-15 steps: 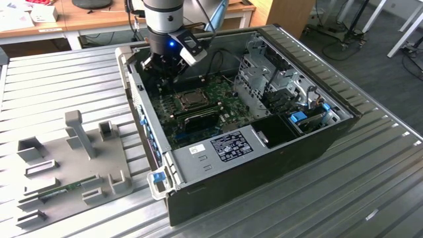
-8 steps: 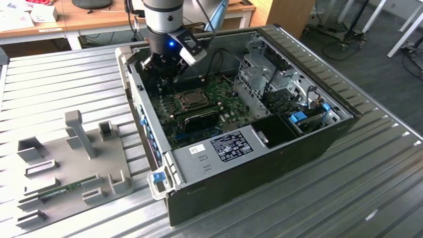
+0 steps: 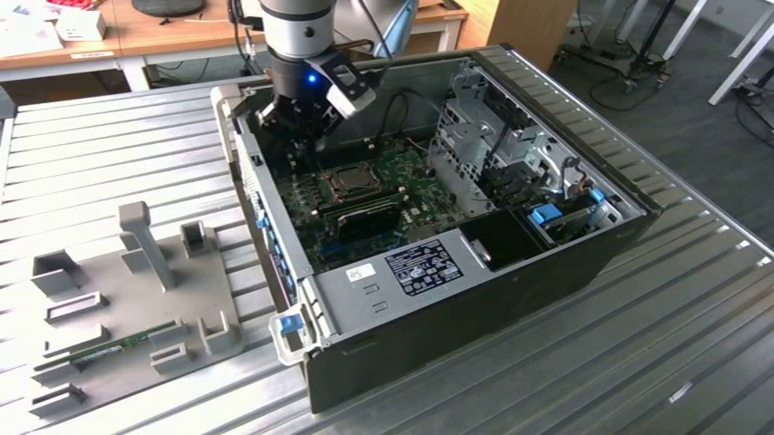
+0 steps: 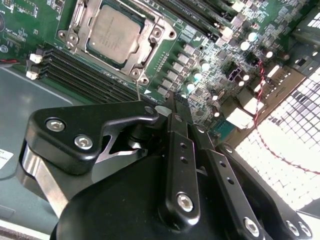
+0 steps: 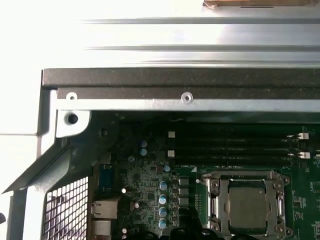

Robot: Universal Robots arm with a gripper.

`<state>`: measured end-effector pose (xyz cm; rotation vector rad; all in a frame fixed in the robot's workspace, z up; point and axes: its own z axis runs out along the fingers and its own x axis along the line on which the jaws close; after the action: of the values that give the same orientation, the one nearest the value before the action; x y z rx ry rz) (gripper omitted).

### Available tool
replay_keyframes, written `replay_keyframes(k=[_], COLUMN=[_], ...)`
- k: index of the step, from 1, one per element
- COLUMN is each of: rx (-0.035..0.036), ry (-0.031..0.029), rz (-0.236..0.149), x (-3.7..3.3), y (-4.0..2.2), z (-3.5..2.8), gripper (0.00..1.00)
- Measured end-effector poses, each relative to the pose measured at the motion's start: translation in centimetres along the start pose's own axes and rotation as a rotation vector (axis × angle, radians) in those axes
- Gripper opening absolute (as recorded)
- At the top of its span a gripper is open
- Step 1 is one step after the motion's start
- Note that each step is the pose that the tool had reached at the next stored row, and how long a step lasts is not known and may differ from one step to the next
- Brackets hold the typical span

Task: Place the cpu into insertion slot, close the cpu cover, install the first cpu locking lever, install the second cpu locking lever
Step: 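Install the first cpu locking lever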

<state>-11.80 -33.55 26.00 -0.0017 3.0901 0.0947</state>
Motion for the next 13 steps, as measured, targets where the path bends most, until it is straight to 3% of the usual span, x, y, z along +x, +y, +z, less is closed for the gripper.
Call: replay_keyframes(k=[7, 8, 10, 13], rx=[-0.0001, -0.0004, -0.0009, -0.001], ry=[0.0002, 0.0038, 0.0218, 0.0243], rz=[0.0, 0.0, 0.002, 0.002], x=[0.01, 0.01, 0.01, 0.01], y=[0.08, 0.09, 0.08, 0.08], z=[0.01, 0.03, 0.03, 0.03], gripper=[0.1, 0.1, 0.1, 0.1])
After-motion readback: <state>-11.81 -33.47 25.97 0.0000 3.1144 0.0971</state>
